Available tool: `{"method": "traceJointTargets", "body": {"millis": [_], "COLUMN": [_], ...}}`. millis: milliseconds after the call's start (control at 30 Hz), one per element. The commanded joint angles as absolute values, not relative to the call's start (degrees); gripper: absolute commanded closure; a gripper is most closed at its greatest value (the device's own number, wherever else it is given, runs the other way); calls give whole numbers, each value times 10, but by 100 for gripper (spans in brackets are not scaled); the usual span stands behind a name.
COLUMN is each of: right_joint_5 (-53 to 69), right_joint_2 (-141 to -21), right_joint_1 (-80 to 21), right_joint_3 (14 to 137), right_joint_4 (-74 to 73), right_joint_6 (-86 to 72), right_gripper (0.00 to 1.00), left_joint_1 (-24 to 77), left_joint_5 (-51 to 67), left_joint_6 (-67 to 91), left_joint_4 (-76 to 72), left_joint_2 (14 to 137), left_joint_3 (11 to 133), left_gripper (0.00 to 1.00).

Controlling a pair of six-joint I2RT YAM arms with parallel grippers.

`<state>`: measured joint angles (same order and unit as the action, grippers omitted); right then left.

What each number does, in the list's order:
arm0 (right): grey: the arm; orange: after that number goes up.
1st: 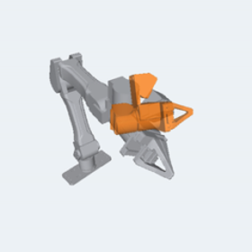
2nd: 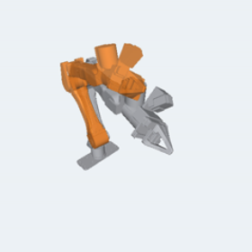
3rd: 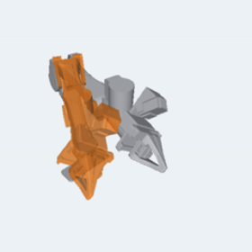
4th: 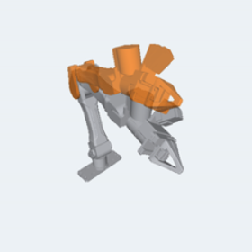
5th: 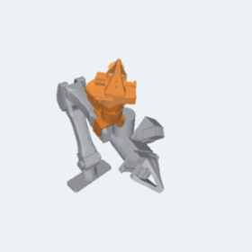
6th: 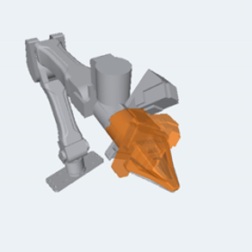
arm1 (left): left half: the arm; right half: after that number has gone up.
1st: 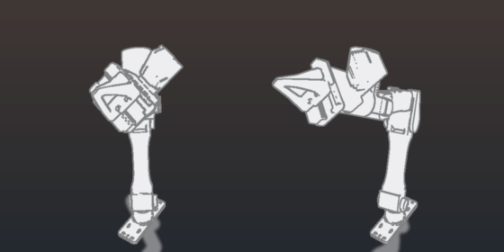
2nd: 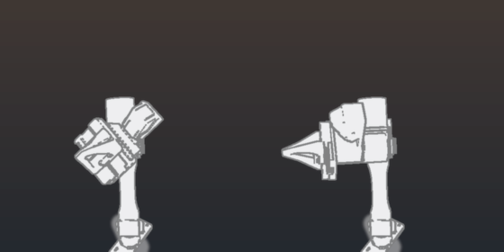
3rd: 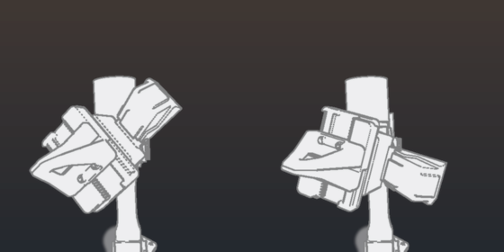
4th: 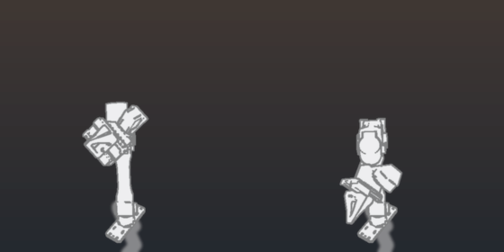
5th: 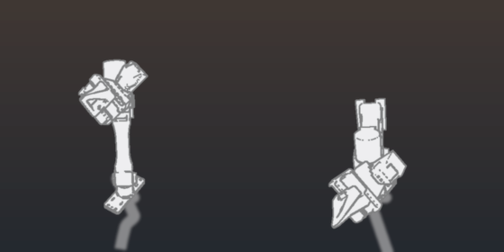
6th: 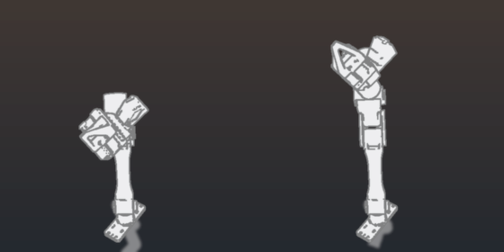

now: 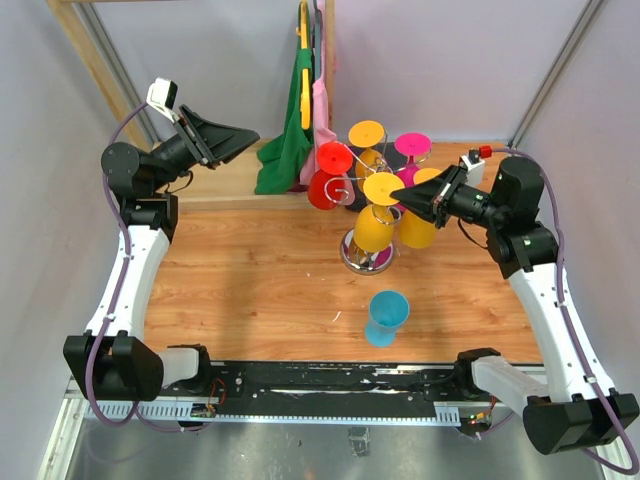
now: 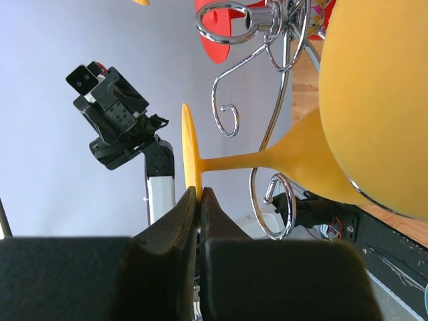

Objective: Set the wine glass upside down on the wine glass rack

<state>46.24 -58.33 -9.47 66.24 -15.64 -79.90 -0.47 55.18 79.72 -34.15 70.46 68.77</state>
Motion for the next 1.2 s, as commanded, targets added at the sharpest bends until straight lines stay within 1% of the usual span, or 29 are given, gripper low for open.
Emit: {"method": "traceJointTargets", "body": {"millis": [0,567,1167], "right_joint_5": [487,481,487], "right_joint_2": [-570,-527,-511], "right_joint_1": [-87,-86,-86], "right_joint_3": [676,657,629], "right_joint_4": [-123,-155,-172], "right_joint_6": [-775,-753,-735], "right_gripper": [99,99,99], "left_joint_1": [-8,-9,-8], "left_joint_5": [553,552,552], "left_joint_6": [789,789,788], "left_joint_4": [-349,-348,-342], "left_joint_2": [706,699,689], "left_joint_3": [706,698,691], "left_gripper": [49,49,50]}}
